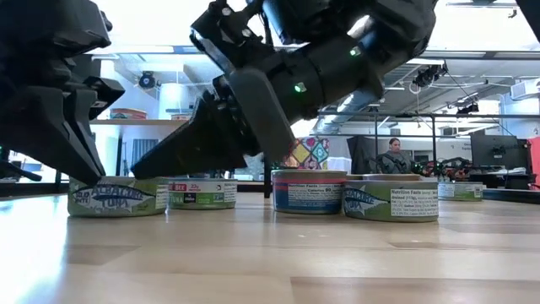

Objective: Stack canned seafood by type on shelf
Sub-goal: Put the green blue tuna can on the shelf

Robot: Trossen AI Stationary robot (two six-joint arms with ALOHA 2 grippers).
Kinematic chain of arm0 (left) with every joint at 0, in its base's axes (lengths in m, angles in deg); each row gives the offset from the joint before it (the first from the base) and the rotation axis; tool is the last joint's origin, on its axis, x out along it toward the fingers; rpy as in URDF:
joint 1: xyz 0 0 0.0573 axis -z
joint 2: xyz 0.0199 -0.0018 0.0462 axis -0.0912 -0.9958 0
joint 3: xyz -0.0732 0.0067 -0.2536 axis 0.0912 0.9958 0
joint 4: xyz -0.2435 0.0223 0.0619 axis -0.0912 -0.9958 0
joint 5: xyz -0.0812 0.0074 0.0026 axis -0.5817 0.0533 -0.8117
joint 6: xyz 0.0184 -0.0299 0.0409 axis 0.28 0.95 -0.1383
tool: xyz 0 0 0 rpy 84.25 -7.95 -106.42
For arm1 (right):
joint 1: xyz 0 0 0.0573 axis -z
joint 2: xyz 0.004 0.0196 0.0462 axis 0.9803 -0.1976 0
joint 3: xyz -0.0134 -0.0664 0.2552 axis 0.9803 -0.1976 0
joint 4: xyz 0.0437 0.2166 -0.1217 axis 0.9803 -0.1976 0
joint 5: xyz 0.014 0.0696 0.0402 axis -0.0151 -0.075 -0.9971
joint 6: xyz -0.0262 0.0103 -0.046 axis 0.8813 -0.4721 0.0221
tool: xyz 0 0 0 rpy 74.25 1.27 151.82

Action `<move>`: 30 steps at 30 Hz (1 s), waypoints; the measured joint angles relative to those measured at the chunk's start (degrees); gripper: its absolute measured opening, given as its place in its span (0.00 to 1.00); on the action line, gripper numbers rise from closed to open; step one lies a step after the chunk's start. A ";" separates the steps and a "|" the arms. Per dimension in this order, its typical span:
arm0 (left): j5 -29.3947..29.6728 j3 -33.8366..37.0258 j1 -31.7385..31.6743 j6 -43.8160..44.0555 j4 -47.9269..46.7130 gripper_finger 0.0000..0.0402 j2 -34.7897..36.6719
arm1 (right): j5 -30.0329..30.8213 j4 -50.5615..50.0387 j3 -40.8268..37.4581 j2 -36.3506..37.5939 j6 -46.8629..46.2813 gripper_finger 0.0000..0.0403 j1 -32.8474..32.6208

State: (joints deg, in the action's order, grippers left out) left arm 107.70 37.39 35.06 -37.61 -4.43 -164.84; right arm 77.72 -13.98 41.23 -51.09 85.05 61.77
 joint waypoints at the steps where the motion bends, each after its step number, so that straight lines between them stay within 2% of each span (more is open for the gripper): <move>1: 0.21 0.00 0.00 -0.28 0.14 0.00 0.00 | 1.25 0.01 0.00 0.00 2.89 0.55 -0.53; 4: 0.96 0.00 0.00 -0.28 0.25 0.00 0.00 | 4.34 0.64 0.23 0.00 9.23 0.55 -1.58; 8: 2.90 -0.02 0.00 -0.25 1.47 0.00 0.10 | 5.04 -0.78 2.12 0.01 16.13 0.55 -1.54; 15: 5.07 -0.07 0.28 0.66 1.22 0.00 2.96 | 11.45 -9.31 5.82 0.04 25.93 0.55 -1.58; 30: 6.94 -0.09 0.35 -0.37 1.38 0.00 5.53 | 15.66 -11.55 6.16 0.04 28.74 0.55 0.28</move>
State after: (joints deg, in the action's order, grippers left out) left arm 114.64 37.31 35.41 -37.98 -3.05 -159.31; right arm 93.38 -25.54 47.39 -51.05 113.79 62.05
